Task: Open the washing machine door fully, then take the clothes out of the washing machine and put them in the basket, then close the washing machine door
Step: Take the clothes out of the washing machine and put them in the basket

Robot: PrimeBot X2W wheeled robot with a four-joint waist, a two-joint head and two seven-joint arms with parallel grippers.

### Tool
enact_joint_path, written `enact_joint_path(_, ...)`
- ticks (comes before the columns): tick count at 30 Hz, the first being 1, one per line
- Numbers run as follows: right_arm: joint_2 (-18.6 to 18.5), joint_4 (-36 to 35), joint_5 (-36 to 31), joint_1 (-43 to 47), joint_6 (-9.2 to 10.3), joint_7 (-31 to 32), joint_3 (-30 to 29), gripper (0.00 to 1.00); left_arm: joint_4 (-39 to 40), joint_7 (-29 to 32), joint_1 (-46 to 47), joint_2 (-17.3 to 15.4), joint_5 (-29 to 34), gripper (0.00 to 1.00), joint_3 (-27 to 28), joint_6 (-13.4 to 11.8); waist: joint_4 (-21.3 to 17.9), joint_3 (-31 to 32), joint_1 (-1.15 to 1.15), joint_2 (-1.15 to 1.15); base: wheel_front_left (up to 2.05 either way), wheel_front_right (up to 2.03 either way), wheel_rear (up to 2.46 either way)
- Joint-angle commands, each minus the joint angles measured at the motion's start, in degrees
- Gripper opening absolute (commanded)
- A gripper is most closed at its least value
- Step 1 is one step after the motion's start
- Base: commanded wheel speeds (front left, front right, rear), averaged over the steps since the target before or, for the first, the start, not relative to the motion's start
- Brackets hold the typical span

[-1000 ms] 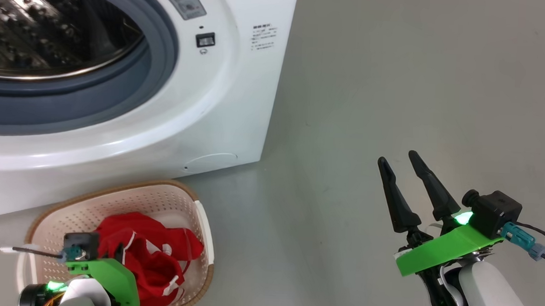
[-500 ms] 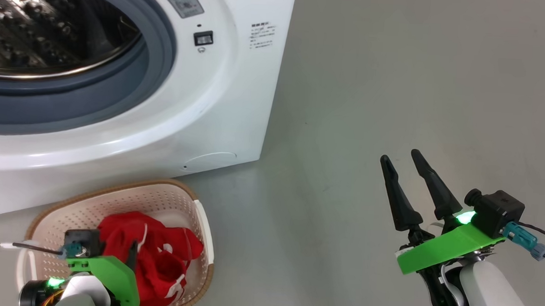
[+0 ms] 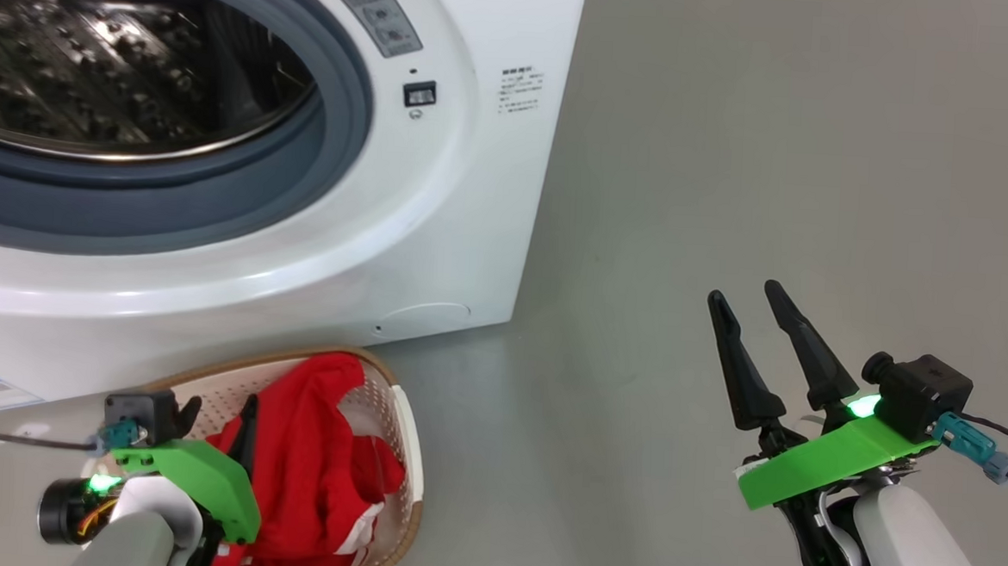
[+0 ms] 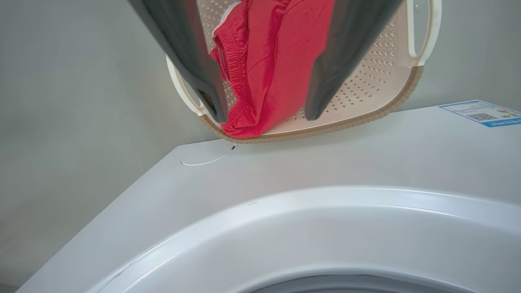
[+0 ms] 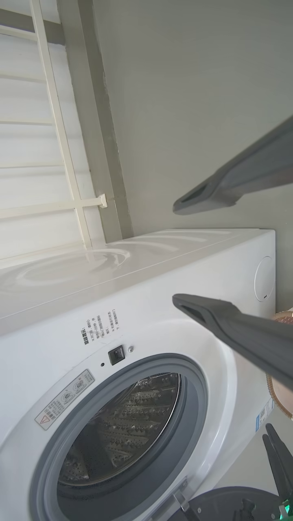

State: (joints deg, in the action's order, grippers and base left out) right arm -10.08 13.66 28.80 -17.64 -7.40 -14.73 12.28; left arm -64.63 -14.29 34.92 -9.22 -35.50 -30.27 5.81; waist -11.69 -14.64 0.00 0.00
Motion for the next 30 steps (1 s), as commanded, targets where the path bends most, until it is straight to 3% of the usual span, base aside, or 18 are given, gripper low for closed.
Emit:
enact_joint_path(1,-0.5,-1.1,0.0,0.7,-0.09,-0.3,0.9,1.0,1.8,-0.7,-1.2,-2.1,0.6,1.0,2.0,-0.3,0.8,0.9,0.0,0.0,0.0,0.0,0.0)
enact_joint_path(17,-1.6,-0.4,0.3,3.3,-0.09,-0.3,0.3,1.0,23.1,-0.7,-11.2,-3.4,5.7,1.0,11.4,-2.5,4.3,6.5,0.0,0.0,0.0,0.0,0.0)
enact_joint_path(30,-2.6,-0.4,0.5,5.0,-0.09,-0.3,0.1,1.0,40.4,-0.7,-18.3,-4.1,7.4,1.0,18.1,-5.8,6.4,9.6,0.0,0.0,0.0,0.0,0.0)
